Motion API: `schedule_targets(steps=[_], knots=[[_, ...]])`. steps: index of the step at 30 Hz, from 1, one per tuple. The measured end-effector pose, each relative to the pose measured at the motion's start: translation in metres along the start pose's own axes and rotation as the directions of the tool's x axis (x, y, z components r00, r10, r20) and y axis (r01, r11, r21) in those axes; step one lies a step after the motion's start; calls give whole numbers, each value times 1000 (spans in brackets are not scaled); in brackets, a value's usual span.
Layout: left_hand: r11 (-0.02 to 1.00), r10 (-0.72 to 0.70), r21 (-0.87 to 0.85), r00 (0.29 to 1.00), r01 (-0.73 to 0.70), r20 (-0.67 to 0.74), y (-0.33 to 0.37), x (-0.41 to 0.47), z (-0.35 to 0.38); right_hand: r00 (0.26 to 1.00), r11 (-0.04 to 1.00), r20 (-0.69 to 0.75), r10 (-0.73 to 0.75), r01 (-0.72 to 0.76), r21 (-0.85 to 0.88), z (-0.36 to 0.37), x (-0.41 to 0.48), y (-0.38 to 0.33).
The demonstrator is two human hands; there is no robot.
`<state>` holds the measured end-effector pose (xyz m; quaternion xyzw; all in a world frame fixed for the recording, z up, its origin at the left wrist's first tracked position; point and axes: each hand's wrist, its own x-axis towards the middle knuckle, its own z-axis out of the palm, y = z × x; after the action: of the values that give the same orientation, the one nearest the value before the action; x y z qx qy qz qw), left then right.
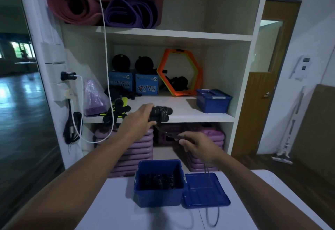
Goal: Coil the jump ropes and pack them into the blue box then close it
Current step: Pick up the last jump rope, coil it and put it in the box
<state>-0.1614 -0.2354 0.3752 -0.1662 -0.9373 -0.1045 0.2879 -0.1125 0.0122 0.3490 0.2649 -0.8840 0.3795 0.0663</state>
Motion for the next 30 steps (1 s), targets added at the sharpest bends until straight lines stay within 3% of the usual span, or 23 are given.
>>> schedule_targets(steps=[2,6,9,11,14,17,21,23,26,28,30], knots=[[999,46,7,992,-47,117,3,-9,1,997,997,-58,-56,52,-56,-11,2,-8],[966,151,-253,899,-47,410,25,-25,-14,980,983,-141,-141,122,-136,-33,14,-16],[917,260,-394,834,-55,487,47,-37,-29,973,982,-166,-162,142,-125,-44,22,-22],[826,315,-564,830,0,461,56,-41,-41,982,993,-148,-114,109,-36,-51,24,-21],[664,304,-745,887,64,347,59,-42,-60,997,971,-68,-35,50,234,-56,18,-10],[613,258,-789,933,44,252,58,-43,-73,1000,873,14,-10,2,488,-44,7,4],[552,133,-831,978,64,164,56,-36,-77,989,734,54,138,-139,665,-13,-1,10],[537,62,-842,992,58,108,53,-29,-72,985,720,69,160,-165,674,3,-5,7],[482,-119,-871,992,97,44,47,-16,-58,988,777,82,133,-155,610,23,-8,1],[514,-216,-850,976,116,3,42,-8,-45,988,820,95,118,-151,552,32,-9,-2],[610,-266,-780,963,136,-40,35,-3,-31,987,900,128,96,-141,413,36,-9,-6]])
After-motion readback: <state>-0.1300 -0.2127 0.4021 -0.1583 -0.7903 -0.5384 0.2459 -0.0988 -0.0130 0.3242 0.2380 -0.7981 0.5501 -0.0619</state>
